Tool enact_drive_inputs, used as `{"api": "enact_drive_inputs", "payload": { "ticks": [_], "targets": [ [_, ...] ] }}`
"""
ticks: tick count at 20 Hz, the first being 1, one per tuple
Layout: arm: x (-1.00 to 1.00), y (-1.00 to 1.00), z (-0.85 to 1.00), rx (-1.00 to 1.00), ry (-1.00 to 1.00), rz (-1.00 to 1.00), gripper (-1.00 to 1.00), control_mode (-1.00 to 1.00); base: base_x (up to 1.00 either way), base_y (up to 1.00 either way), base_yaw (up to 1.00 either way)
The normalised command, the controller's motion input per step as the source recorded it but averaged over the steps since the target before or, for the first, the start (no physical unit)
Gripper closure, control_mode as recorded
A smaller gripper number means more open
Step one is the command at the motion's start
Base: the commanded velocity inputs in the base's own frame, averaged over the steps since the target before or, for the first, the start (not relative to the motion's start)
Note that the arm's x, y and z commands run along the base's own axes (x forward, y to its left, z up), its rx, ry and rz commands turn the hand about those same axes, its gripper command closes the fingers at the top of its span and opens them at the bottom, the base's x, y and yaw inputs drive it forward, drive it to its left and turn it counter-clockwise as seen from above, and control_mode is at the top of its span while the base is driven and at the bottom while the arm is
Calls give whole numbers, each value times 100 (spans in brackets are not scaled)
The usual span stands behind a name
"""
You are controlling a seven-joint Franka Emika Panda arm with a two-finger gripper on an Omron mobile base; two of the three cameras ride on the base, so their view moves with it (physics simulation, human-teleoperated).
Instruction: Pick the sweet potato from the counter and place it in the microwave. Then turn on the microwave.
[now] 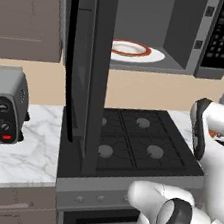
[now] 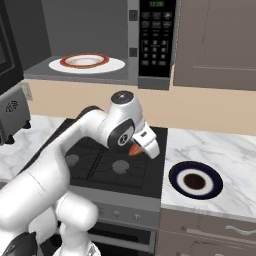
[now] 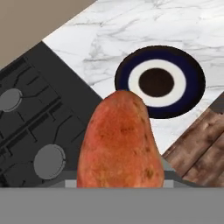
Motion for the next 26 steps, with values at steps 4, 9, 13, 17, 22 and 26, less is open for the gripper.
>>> {"api": "enact_drive_inputs", "payload": {
  "ticks": [4, 9, 13, 17, 22, 26],
  "targets": [
    [-27, 73, 69, -2, 0, 9, 100, -100, 0, 0, 0],
    [-6, 53, 79, 0, 0, 10, 100, -100, 0, 0, 0],
    [0, 55, 65, 0, 0, 15, 100, -100, 0, 0, 0],
    [1, 55, 56, 0, 0, 16, 100, -100, 0, 0, 0],
    [0, 52, 51, -3, -9, 16, 100, -100, 0, 0, 0],
    [0, 41, 53, -5, -20, 15, 100, -100, 0, 0, 0]
  ]
}}
